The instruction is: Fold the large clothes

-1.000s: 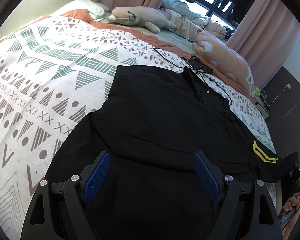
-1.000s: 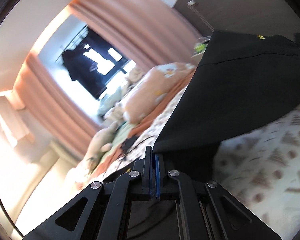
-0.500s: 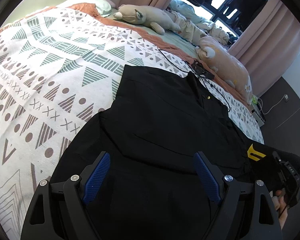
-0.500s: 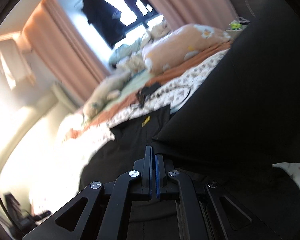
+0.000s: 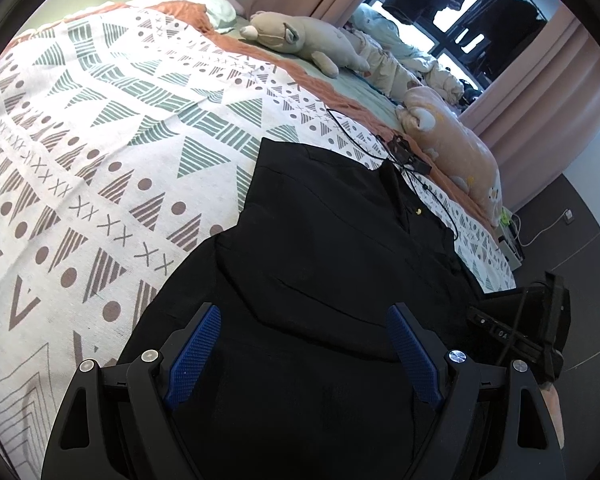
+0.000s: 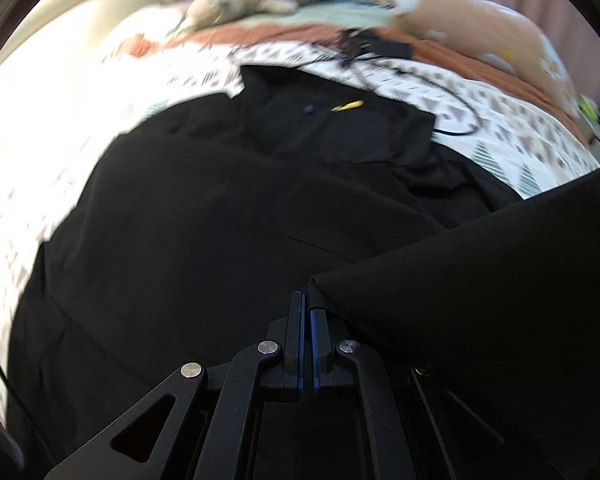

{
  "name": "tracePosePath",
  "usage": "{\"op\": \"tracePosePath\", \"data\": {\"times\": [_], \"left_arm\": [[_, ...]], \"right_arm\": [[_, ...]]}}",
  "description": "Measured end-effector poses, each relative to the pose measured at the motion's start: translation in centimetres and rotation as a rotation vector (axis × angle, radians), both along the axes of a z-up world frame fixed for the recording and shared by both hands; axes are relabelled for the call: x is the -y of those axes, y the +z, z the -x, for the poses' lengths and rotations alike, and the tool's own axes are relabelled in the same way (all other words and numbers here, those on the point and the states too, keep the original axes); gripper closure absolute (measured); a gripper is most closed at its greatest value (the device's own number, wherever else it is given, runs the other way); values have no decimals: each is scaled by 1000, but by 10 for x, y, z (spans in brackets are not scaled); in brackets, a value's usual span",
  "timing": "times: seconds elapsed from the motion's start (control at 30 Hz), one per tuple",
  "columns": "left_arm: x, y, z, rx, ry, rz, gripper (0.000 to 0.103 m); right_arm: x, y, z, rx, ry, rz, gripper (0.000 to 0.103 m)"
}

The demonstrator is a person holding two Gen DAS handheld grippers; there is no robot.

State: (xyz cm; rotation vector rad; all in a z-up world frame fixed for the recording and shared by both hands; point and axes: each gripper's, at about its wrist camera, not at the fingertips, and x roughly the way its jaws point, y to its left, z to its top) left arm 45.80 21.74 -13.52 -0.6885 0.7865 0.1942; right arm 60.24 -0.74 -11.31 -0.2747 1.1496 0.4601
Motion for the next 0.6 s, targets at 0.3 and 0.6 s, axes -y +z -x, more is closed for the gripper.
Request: {"op": "tracePosePath", "data": {"times": [0.3,0.6], "left_arm": [[-4,0,-1,-2,13,10,17],[-5,7,2,11,22,19,17]], "right_arm": [[-32,-1,15,-84,168,151,87],[-7,35,54,-89,150,24,52]]}}
